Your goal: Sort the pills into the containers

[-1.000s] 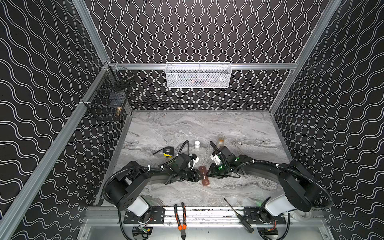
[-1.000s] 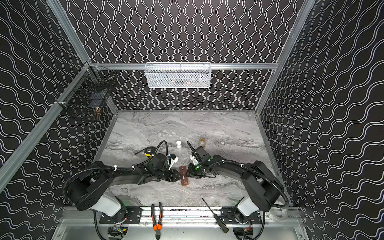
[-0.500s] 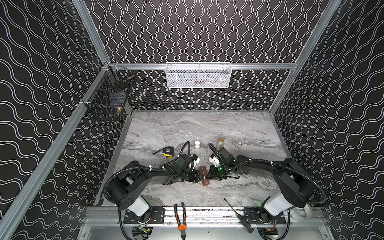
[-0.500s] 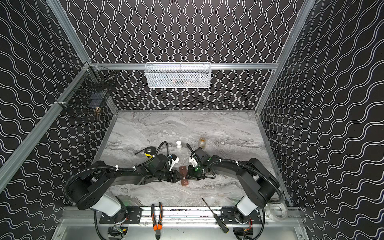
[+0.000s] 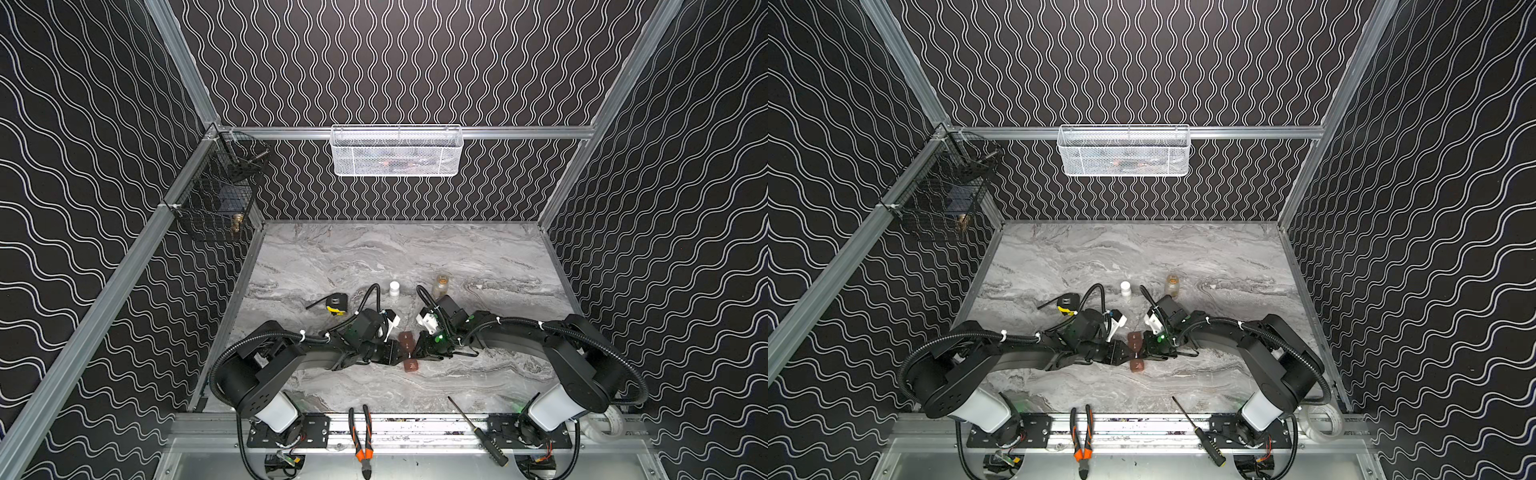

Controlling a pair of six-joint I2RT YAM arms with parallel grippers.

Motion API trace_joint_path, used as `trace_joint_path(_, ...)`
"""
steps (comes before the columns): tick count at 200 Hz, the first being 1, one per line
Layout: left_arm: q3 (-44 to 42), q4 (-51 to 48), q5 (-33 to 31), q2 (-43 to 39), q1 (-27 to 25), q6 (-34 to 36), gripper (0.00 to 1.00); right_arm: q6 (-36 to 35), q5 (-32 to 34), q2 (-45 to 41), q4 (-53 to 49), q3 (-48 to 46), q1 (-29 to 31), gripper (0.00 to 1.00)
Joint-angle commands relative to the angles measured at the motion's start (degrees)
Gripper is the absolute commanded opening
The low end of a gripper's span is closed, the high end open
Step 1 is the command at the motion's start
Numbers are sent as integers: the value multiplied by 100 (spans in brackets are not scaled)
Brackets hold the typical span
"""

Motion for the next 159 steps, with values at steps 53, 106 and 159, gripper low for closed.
trace_joint_path(53, -47, -20, 80, 71, -54, -20, 29, -51, 36, 168, 117, -53, 18, 16)
trace_joint_path(106, -108, 2, 72, 81, -94, -54, 28, 27, 160, 134, 131, -144, 18, 12)
trace_joint_path(159, 76, -485, -176, -287, -92, 138, 34, -127, 598, -338, -489, 241, -80, 25)
